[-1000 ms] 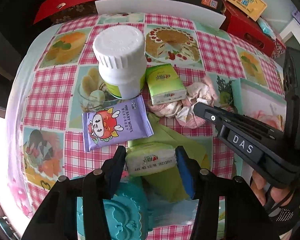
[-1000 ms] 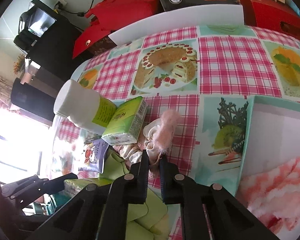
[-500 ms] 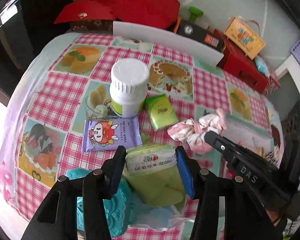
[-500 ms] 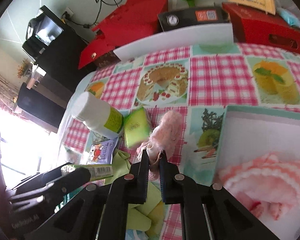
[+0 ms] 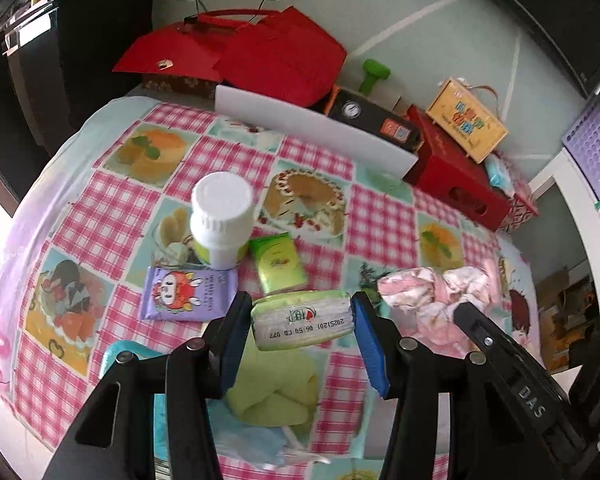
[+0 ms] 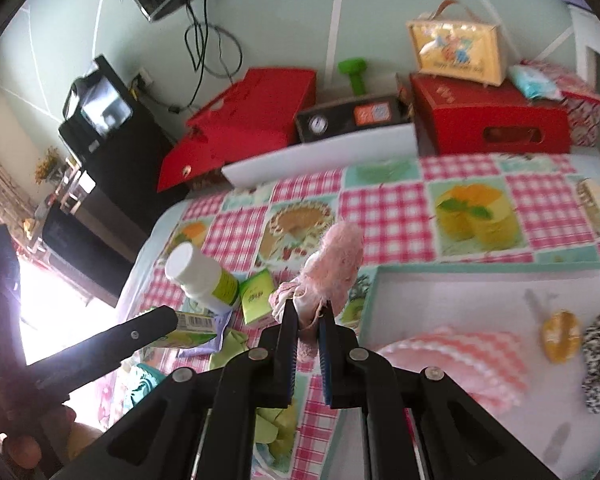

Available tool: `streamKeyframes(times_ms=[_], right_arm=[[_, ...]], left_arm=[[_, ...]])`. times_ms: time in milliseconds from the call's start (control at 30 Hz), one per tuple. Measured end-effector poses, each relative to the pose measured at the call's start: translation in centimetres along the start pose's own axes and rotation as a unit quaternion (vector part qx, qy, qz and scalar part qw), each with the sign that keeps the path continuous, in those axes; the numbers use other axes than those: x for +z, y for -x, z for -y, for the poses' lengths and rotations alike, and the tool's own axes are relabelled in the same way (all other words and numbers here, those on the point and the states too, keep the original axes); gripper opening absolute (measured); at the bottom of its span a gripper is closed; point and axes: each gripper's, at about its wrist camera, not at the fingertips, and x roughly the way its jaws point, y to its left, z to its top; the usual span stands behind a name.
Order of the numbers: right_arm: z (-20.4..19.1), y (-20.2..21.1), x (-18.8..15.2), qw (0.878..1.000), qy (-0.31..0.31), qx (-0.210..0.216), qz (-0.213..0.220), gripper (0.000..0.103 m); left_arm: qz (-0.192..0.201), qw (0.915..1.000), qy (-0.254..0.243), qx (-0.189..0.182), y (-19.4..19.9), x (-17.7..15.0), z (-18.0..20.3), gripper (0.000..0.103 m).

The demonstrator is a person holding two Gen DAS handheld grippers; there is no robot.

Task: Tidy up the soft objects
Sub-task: 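Carry the wipes pack with the left gripper while the right carries the scrunchie to the tray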

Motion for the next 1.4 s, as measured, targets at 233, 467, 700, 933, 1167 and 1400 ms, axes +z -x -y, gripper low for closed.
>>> streamKeyframes(times_ms=[233,467,700,933,1167,1400], right_arm=[[1.7,4.6,0.2,0.998,-0.013,-0.030,0.051,0.010],[5.0,8.7,-0.1,0.992,-0.044,-0.072,0.090,0.010],[9.8,12.2,-1.1,0.982,-0.099,-0.116,0.112,0.010],[13.5,14.7,-2.6,0.971,-0.137,-0.151,0.124,0.010],[15.9,16.4,-3.9,0.962,-0.162,-0.180,0.128,0.010],[16.6,16.5,-4.1,0.957,-0.165,-0.205,0.119,0.010]], left_arm=[[0.019,0.9996,-0.016,-0.016,0.9,-0.6,2.8,0.052],[0.023,0.9984,-0.041,-0.030,1.3,-1.6,5.3,0.052],[0.014,0.9962,-0.076,-0.041,1.0,-3.2,8.1,0.052],[0.000,0.9917,-0.119,-0.048,0.3,-5.3,11.0,0.052],[-0.019,0.9853,-0.161,-0.055,-0.8,-7.3,13.3,0.052],[-0.033,0.9830,-0.174,-0.047,-2.2,-8.4,13.7,0.052]])
